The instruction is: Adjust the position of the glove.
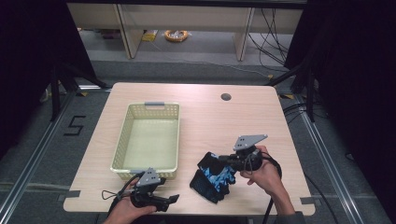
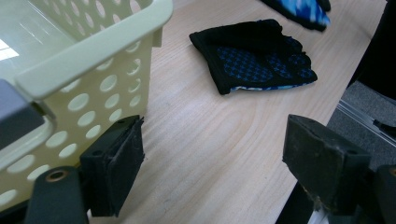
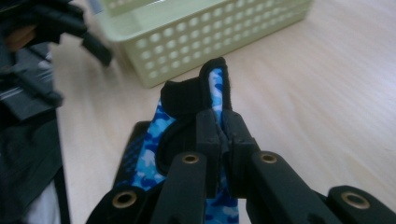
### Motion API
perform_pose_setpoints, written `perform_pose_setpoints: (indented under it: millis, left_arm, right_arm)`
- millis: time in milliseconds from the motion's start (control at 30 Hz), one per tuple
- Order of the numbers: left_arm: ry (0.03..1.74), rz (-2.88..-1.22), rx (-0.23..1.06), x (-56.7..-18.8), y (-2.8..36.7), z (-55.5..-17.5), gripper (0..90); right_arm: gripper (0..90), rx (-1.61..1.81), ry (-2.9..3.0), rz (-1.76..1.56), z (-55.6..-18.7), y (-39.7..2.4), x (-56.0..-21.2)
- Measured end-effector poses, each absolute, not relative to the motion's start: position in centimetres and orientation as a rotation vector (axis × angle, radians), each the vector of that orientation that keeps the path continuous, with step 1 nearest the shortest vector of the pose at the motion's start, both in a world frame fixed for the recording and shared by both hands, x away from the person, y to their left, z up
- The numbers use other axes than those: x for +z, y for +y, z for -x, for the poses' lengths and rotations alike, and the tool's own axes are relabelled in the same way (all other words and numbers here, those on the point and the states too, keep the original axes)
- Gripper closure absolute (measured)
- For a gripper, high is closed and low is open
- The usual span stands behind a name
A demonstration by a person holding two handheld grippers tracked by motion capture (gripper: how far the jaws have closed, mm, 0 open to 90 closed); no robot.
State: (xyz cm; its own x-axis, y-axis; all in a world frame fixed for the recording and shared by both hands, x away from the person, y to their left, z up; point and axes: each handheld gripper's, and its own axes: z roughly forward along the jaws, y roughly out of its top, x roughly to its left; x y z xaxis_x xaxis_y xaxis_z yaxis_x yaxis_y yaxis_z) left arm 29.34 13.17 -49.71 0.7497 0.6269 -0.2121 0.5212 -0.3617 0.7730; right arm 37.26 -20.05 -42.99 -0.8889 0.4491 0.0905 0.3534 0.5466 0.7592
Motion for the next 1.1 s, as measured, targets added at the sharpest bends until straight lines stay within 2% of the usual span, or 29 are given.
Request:
perform_pose_setpoints:
  millis: [500,867,933,1100]
  left_arm:
    - [0.888,-2.037,0.123,-49.9,13.0,-29.3,20.1]
    - [0.886,-2.034,0.115,-50.1,12.8,-29.2,20.1]
    - [0.865,-2.052,0.124,-50.1,12.9,-29.2,20.1]
    - [0.858,-2.058,0.125,-50.1,12.9,-29.2,20.2]
  right_arm:
    - [86.9,1.263,2.868,-0.538,-37.0,-18.3,-45.6]
    - [84.9,1.106,2.947,-0.536,-38.6,-17.2,-48.3]
    - [82.8,1.097,2.938,-0.535,-38.6,-17.1,-48.5]
    - [67.0,1.071,2.866,-0.631,-38.2,-17.2,-48.0]
